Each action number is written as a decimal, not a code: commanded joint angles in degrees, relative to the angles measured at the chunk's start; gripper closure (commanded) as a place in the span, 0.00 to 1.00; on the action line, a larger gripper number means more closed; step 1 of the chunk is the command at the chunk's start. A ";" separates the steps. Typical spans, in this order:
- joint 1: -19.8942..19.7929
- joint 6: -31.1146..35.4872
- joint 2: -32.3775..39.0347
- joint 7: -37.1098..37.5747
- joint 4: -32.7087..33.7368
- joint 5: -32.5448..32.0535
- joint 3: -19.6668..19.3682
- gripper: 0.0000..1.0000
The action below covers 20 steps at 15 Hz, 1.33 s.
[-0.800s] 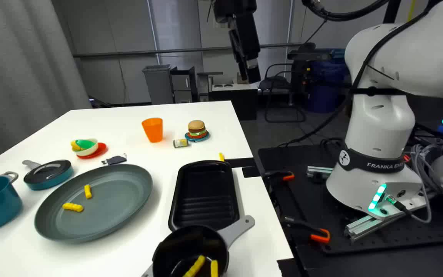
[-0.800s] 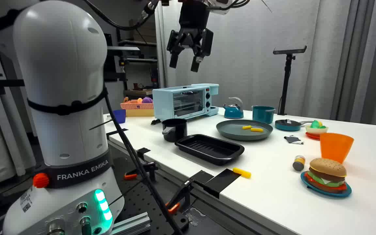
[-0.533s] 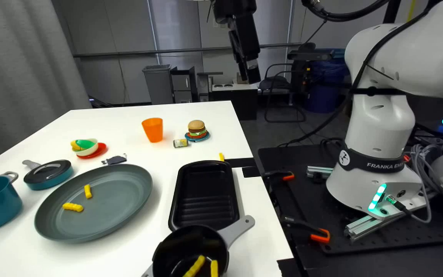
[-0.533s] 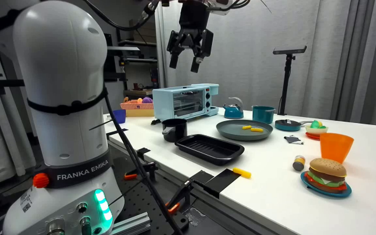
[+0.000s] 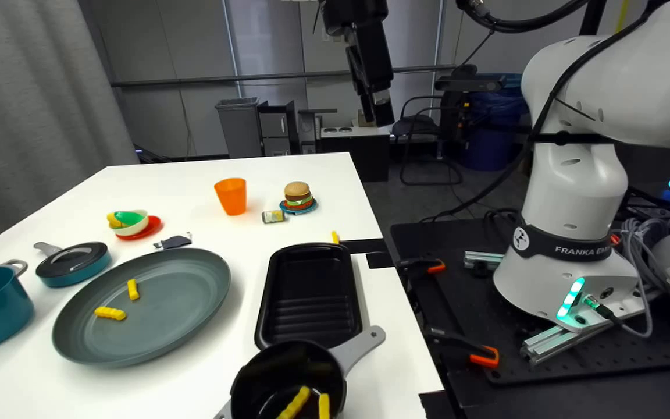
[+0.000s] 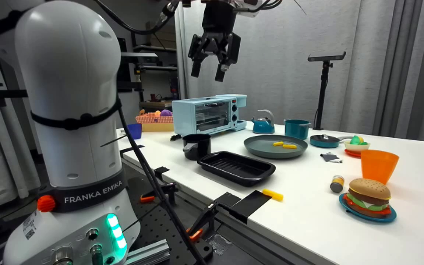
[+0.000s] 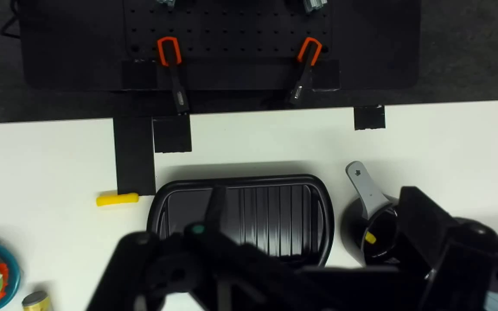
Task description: Pour the chips from the black pot onto the gray plate
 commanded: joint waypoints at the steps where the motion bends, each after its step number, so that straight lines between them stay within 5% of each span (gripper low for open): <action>1: -0.97 -0.10 0.11 -0.50 0.08 0.42 0.81 0.00; 10: -0.97 -0.10 0.11 -0.50 0.08 0.42 0.81 0.00; 20: -0.82 0.60 7.06 0.36 1.68 -7.57 4.18 0.00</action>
